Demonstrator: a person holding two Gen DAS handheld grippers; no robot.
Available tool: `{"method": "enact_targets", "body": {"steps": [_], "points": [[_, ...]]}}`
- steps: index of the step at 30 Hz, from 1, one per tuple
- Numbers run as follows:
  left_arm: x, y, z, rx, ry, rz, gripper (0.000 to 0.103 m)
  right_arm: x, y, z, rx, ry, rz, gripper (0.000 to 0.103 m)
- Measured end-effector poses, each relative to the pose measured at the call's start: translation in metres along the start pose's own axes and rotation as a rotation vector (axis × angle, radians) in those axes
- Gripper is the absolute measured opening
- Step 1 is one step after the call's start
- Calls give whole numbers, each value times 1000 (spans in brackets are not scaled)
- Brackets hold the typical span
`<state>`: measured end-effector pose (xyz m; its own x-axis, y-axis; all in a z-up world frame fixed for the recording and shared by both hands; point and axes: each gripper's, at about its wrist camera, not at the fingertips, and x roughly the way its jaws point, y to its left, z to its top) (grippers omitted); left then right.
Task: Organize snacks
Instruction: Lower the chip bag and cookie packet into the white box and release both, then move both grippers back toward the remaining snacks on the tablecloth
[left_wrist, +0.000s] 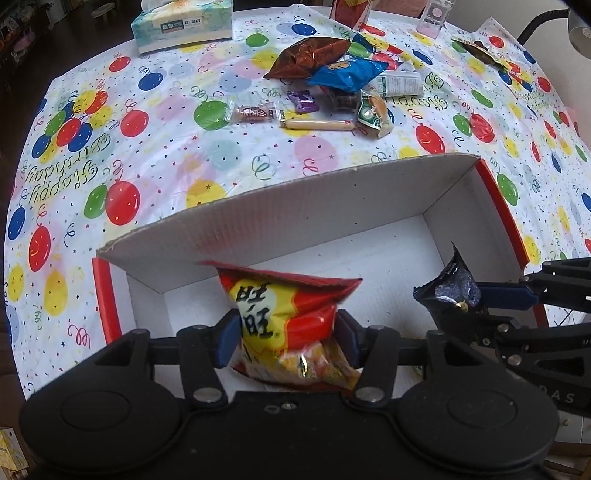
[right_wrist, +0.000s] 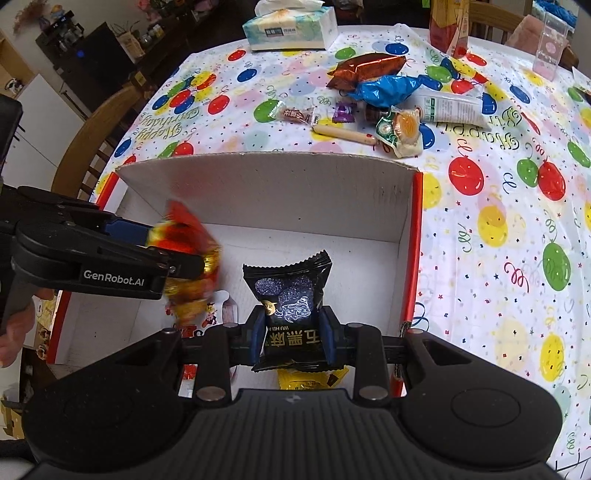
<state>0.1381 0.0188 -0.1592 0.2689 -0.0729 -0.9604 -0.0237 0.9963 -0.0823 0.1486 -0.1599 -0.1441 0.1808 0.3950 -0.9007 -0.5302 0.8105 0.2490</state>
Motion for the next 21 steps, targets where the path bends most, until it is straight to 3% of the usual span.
{"method": "enact_targets", "body": {"steps": [4,7,15,21], "points": [[-5,-1,-1,5,-20,6,71,-4,0,0,-13,-5,2,32],[-12,-1,-1,6,-35,1,73,-12,0,-1,-19,-33,3,60],[-39,-2,1,3,-102,-22,81,-41,-1,8,-31,-91,20,62],[-66,-3,10,-1,-184,-33,87,-70,-5,23,-39,-157,14,71]]}}
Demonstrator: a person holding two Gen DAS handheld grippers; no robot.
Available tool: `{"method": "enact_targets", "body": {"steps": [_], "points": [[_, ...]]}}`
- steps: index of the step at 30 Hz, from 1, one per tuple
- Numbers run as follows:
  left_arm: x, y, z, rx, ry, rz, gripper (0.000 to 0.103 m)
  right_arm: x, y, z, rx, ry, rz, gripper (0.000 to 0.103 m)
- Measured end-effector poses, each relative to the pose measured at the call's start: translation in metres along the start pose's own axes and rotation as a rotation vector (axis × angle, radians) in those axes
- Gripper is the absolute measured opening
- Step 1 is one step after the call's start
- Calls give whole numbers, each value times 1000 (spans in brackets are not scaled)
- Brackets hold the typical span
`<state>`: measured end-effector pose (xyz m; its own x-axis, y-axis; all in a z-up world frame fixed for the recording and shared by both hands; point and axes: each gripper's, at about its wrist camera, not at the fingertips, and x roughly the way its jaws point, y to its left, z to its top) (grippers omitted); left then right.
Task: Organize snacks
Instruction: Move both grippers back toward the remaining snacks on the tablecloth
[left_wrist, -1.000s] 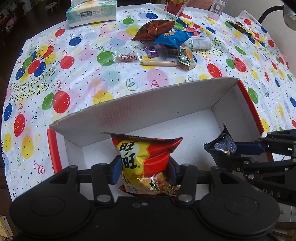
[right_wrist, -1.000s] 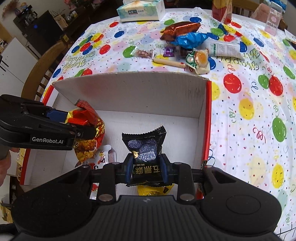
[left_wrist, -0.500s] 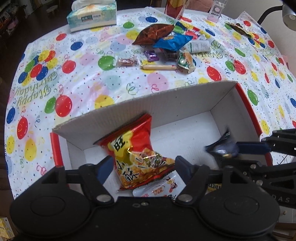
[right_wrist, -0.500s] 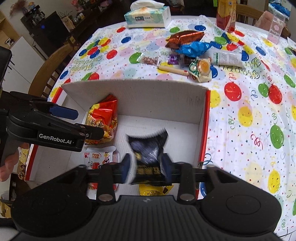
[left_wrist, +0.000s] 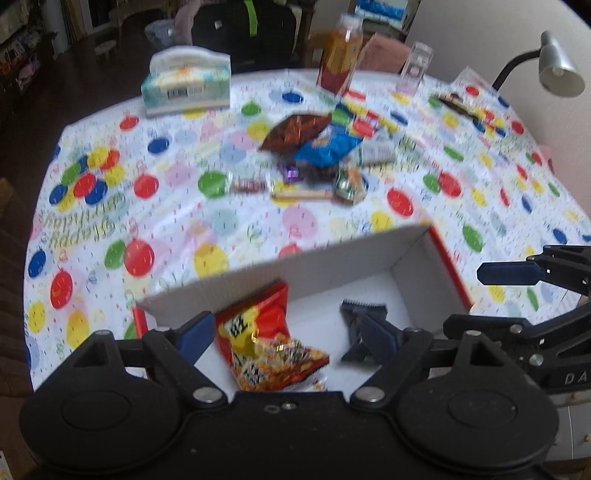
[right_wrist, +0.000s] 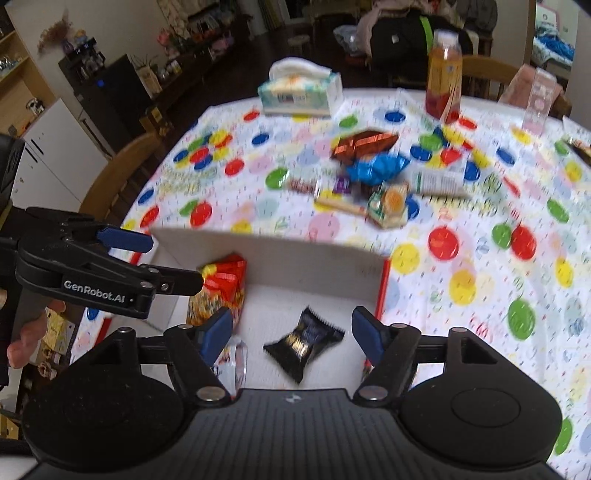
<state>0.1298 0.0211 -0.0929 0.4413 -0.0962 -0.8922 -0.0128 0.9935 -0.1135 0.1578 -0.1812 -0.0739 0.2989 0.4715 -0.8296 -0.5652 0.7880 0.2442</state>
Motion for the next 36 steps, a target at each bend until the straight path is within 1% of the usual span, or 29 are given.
{"method": "enact_targets", "body": {"steps": [3,4,7,8,10,12,17,20,24,30,36], "points": [[-13,-1,11,-6,-51,-4,89,-11,-6,13,6,-30,-6,72],[-17,-2,15,-8,-69,-6,91,-15,-9,17,10,-42,-5,73],[-28,-3,28,-9,-128,7,98,-26,-17,30,15,-82,-16,80],[-31,-4,33,-10,-146,10,100,-29,-21,35,18,-95,-20,81],[-35,-4,43,-15,-176,13,102,-33,-28,45,26,-113,-22,82],[-36,-5,52,-23,-203,19,102,-33,-36,54,34,-125,-34,82],[-30,-4,81,-58,-236,20,102,-27,-58,74,46,-131,-43,82],[-20,-5,100,-78,-243,19,102,-19,-71,85,42,-123,-51,82],[-2,-7,124,-79,-242,30,102,-5,-89,98,41,-103,-52,82],[37,-7,160,-91,-201,28,102,26,-110,113,-10,-43,-34,82],[84,-9,188,-98,-150,20,102,69,-120,117,-92,37,-21,82]]}}
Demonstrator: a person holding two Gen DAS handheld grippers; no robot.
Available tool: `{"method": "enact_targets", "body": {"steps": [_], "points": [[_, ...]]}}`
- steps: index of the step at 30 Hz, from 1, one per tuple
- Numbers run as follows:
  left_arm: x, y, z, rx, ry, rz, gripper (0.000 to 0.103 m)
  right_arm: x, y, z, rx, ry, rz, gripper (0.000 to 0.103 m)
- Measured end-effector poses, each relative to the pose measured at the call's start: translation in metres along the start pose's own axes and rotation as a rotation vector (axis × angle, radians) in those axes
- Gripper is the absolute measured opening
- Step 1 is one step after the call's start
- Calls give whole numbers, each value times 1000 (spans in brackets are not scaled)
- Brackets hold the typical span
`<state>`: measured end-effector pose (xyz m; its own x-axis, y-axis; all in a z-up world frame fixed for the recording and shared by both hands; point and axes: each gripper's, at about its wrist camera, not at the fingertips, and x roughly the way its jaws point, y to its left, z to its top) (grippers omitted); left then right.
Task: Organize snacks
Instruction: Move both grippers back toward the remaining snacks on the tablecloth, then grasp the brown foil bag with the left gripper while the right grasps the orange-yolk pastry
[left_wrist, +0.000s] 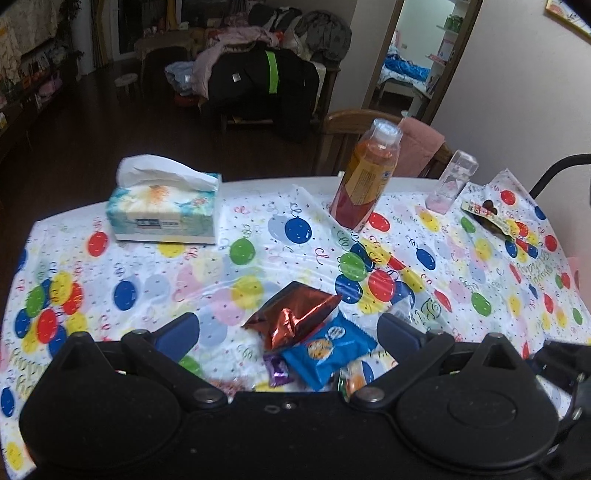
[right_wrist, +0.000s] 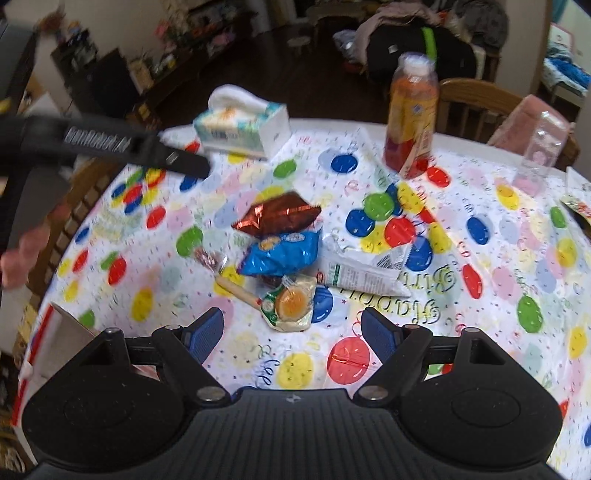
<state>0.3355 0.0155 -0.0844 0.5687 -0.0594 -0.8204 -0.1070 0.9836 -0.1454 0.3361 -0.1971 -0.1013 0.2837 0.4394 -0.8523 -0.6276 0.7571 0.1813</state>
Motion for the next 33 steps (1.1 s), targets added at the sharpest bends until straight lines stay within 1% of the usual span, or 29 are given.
{"method": "enact_targets", "body": {"steps": [4,8,10,12,14,16,22,25,30,33], "points": [[36,-5,7,11,66,-22,102,29,-2,-1,-41,43,14,82],[67,-5,10,9,132,-36,102,56,-4,-1,-53,82,35,82],[81,-8,12,43,153,-36,102,67,-5,-1,-58,99,43,82],[92,-13,14,101,170,-23,102,77,-6,-1,-60,111,51,82],[102,-15,15,155,185,-32,102,85,-9,0,-54,118,63,82],[113,-16,17,183,203,-45,102,93,-12,1,-46,124,70,82],[138,-9,16,173,248,-52,100,116,-17,1,-22,140,81,82],[147,-6,15,168,261,-50,100,125,-19,2,-12,142,82,82],[160,1,13,138,282,-67,99,138,-23,4,25,139,88,82],[164,6,13,105,288,-90,93,143,-23,3,38,137,102,82]]}}
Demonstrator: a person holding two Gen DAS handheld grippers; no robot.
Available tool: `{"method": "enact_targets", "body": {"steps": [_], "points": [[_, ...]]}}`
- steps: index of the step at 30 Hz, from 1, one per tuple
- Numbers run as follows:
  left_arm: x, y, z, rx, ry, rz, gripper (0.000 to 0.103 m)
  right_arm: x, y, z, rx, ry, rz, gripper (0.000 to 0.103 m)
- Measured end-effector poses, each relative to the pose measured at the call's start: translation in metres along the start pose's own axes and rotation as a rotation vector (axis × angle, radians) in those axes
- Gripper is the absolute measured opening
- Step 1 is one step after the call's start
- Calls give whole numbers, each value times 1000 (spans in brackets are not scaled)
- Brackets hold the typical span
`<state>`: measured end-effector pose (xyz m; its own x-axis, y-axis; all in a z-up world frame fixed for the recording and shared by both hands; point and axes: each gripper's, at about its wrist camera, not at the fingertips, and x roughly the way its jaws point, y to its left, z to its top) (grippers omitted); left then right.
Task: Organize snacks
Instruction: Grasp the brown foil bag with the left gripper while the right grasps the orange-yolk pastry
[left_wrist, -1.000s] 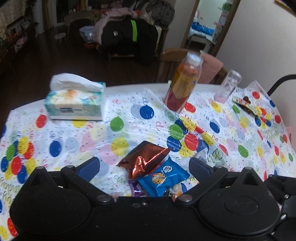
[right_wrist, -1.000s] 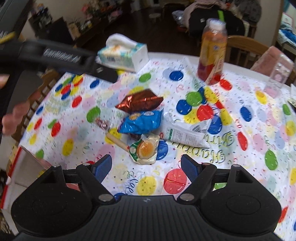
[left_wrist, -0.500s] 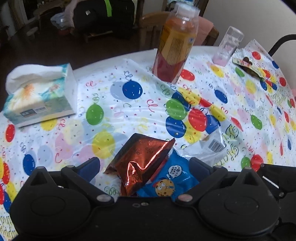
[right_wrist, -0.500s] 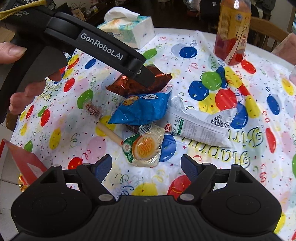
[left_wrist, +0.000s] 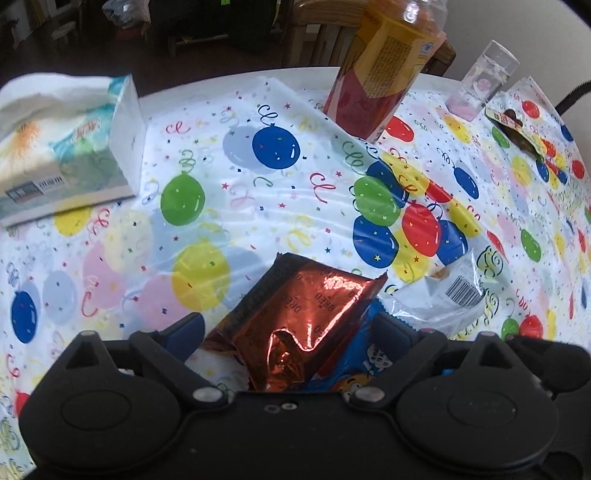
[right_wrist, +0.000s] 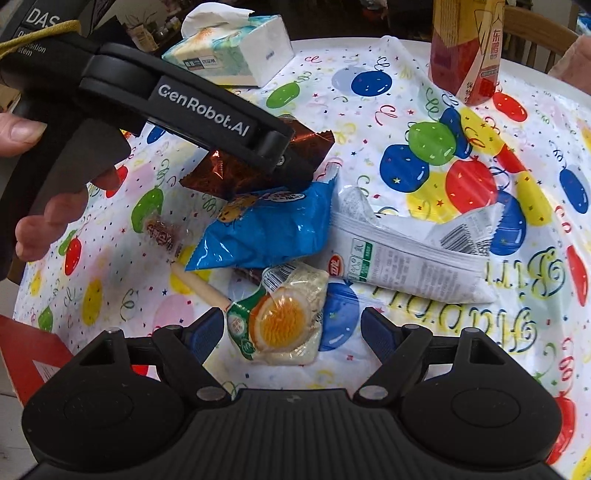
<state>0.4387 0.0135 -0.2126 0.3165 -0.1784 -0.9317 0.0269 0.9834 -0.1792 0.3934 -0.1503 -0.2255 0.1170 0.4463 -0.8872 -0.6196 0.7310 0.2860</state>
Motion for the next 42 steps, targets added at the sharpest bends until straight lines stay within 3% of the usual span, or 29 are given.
{"method": "enact_targets", "body": {"steps": [7,11,21,42], "points": [[-2,7,2,-48,-5,-20,74,1,7,0,-17,-9,19,56],[-4,8,1,-65,-11,-19,63,-1,11,-1,-31,-10,-8,52],[-28,14,-7,-108,-59,8,61,-24,8,-8,11,-21,-15,48],[-143,7,-66,-85,-168,-24,62,-128,44,-45,50,-105,-77,46]]}}
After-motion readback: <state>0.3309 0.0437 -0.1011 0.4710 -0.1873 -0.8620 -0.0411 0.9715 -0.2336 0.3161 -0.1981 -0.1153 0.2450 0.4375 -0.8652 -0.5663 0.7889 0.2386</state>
